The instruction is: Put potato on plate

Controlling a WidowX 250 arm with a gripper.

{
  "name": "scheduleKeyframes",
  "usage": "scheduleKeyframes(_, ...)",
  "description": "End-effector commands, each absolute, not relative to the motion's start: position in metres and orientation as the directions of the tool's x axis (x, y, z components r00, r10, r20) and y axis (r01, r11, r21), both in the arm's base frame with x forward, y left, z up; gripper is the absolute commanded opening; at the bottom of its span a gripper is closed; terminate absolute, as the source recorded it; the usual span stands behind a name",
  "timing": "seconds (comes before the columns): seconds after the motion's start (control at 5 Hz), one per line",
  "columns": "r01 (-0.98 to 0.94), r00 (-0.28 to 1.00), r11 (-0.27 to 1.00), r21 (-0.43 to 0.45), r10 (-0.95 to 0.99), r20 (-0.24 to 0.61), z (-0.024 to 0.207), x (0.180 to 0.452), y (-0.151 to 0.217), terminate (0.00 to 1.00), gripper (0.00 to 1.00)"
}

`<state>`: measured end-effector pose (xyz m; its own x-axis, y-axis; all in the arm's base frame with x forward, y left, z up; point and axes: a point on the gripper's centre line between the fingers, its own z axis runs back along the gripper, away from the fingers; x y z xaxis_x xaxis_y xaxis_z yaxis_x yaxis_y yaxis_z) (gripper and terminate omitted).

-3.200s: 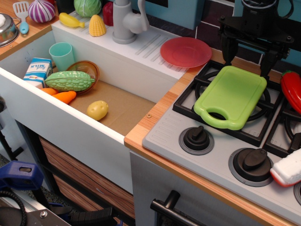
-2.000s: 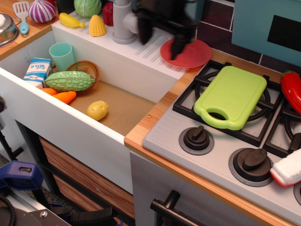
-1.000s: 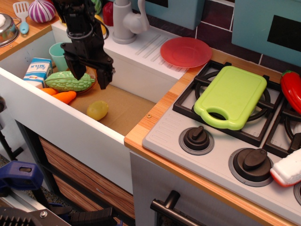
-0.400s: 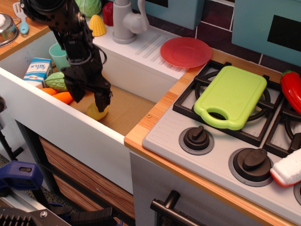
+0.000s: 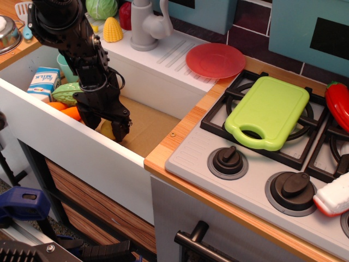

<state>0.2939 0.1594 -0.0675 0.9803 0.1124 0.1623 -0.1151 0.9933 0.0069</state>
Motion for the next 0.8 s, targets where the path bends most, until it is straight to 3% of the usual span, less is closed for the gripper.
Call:
scheduleKeyframes(0.0,-0.103,0.973,0.995,0.003,0.100,0.209,-0.083,0.305,0.166,0.00,1.00)
scheduleKeyframes(0.2,-0.112,0.975,0.994,0.003,0.109,0.195,-0.084,0.309,0.166,0.00,0.00)
scheduleKeyframes(0.4,-0.135,0.973,0.990,0.044,0.124,0.194,-0.054,0.312,0.162,0.00,0.00)
scheduleKeyframes(0.6,-0.075,0.976,0.995,0.069,0.059,0.211,-0.009,0.332,0.154,0.00,0.00)
